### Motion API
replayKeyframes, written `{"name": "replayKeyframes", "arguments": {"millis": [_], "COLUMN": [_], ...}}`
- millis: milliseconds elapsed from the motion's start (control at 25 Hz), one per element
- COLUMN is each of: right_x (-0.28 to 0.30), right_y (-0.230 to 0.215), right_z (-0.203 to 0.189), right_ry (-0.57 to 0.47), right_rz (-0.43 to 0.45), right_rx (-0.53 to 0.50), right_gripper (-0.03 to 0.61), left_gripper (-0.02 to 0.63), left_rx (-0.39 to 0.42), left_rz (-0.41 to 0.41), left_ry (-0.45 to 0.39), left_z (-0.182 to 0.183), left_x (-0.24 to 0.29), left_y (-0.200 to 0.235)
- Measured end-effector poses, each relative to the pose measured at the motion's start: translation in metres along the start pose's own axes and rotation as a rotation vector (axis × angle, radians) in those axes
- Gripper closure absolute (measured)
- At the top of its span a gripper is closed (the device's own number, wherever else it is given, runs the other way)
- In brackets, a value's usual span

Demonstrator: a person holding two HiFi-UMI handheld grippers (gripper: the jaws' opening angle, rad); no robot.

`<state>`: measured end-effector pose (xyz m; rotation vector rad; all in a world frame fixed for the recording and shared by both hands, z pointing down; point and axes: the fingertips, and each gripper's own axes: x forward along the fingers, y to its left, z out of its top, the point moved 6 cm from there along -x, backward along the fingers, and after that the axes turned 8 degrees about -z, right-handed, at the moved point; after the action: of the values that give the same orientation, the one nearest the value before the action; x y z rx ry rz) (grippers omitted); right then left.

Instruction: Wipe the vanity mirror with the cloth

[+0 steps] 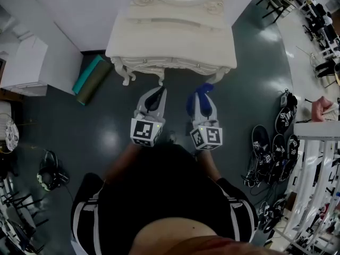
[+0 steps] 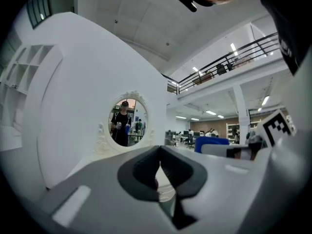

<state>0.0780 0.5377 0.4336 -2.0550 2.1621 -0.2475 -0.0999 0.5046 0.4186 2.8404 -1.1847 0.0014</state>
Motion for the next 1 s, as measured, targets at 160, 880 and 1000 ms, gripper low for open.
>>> {"name": "replayKeyframes", "arguments": {"millis": [160,880,1000], "right_x": [0.001,0.058,0.082], "right_y": [-0.009,-0.077,-0.076], "right_z": [-0.001,0.002,-0.002], "right_ry": [-0.002,0.008,0.008], "right_rz": [-0.01,0.03,0.027], "right_rx": [0.021,0.039,0.043], "right_gripper": [0.537,0.537,0.537], "left_gripper": [0.604,0.604,0.604], "left_rx": [-0.013,-0.038,-0.043], "left_rz": [0.003,0.109,0.102], "left_ry": [0.011,0.019,0.012], "left_z": [-0.003,0.0,0.0], "left_x": [0.006,0.071,0.089], "left_y": [-0.001,0.006,0.026]}}
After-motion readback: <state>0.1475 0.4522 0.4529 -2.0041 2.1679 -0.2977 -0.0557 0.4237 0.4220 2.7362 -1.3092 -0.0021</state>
